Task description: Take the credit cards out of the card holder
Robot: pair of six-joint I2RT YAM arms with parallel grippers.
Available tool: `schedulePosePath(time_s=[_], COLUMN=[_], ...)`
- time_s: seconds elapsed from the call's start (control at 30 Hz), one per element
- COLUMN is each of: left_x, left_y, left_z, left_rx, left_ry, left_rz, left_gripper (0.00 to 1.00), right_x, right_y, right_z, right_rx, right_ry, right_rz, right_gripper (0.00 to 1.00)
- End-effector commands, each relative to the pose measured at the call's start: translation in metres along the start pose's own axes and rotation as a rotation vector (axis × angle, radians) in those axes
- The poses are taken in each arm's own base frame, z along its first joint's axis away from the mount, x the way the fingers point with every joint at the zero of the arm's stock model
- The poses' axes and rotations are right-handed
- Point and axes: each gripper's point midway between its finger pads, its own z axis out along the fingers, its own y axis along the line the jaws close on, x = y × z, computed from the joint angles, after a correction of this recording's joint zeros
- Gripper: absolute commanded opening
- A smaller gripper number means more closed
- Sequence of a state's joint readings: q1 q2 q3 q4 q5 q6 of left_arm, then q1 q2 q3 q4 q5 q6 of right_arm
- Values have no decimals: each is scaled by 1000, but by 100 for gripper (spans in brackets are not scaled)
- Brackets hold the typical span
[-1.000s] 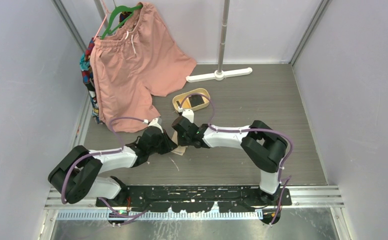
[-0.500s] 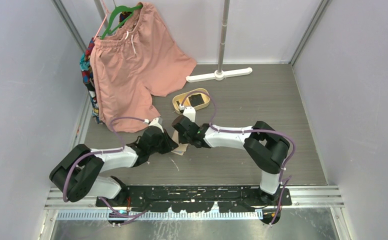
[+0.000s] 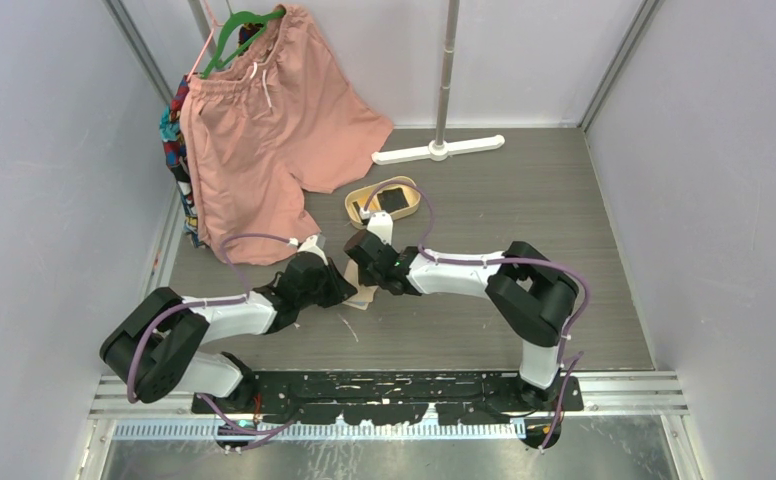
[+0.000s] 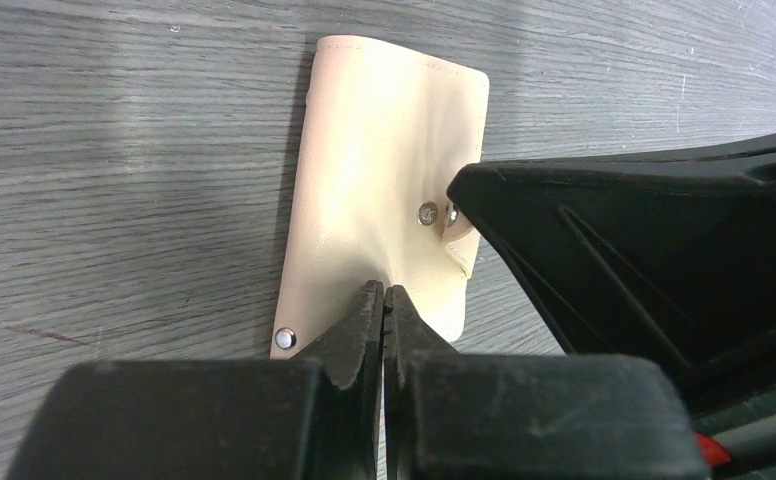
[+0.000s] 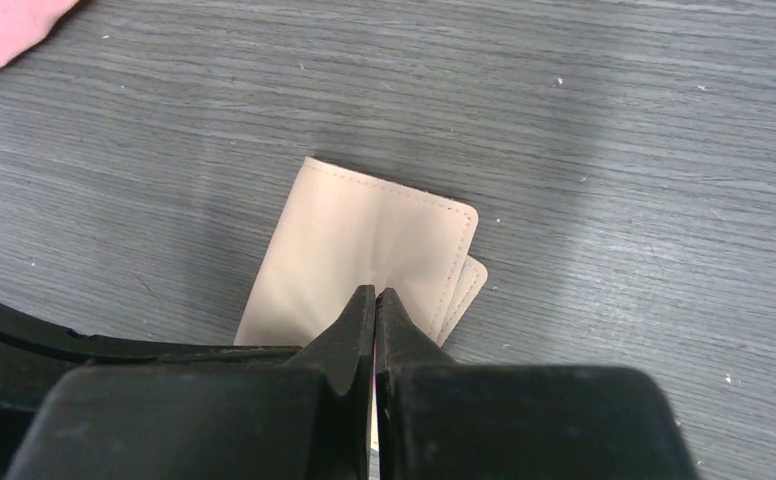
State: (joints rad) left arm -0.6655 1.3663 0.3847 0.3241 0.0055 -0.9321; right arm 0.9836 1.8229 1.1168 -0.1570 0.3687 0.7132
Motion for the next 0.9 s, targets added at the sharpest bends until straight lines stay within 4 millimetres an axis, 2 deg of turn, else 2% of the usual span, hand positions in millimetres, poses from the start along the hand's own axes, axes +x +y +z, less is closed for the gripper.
schedulePosePath(time_s=[0.0,0.37,0.7,0.87], left_x=[18,19,21,23], left_y=[30,31,33,37], left_z=[-2,-3,0,2], left_rx=[-98,-95,-96,-104], left_ry=[50,51,56,52], left_rz=[29,31,27,23], left_gripper=[0,0,0,0], right_x=[-22,-12,-11,-1], right_y=[9,9,14,13], right_z=[5,18,18,19], right_rx=[-6,3,-24,-27], right_ry=[-70,-48,-38,-18], right_rz=[19,18,8,3], right_gripper=[1,1,1,1])
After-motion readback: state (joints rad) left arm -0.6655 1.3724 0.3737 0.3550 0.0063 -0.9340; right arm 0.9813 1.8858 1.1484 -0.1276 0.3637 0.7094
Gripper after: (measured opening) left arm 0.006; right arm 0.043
